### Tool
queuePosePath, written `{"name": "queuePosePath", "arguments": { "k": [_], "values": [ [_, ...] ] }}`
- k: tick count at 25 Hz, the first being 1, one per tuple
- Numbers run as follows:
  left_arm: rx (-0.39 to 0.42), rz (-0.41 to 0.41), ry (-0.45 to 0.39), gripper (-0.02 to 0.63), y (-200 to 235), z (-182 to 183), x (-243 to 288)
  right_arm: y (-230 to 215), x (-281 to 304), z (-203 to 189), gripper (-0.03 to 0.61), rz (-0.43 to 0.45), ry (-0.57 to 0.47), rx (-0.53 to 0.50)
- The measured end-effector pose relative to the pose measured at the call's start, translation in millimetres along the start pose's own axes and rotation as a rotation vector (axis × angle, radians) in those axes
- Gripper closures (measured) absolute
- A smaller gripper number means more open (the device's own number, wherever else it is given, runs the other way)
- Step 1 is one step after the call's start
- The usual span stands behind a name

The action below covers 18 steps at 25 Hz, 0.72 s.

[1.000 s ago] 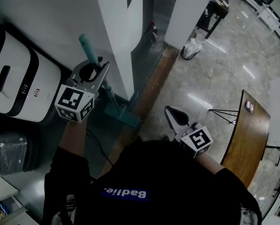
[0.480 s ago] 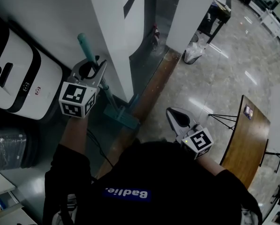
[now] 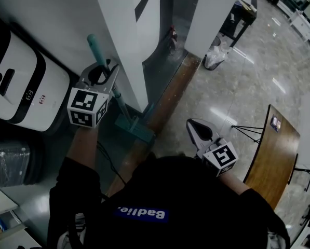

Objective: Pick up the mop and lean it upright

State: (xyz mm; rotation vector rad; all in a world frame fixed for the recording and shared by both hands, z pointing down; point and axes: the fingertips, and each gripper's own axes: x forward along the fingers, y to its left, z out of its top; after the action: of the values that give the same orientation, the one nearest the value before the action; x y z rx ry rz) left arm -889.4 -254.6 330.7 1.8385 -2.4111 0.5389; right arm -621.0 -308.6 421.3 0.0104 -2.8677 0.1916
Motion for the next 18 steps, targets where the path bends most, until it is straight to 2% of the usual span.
{"name": "queuePosePath", "arguments": {
  "k": [18],
  "values": [
    [0.019,-0.002,0.012,0.476,-2.0,-0.1,2.0,-0.8,-5.3,-7.3,0.574,-0.027,0.004,-0.001]
  ]
}}
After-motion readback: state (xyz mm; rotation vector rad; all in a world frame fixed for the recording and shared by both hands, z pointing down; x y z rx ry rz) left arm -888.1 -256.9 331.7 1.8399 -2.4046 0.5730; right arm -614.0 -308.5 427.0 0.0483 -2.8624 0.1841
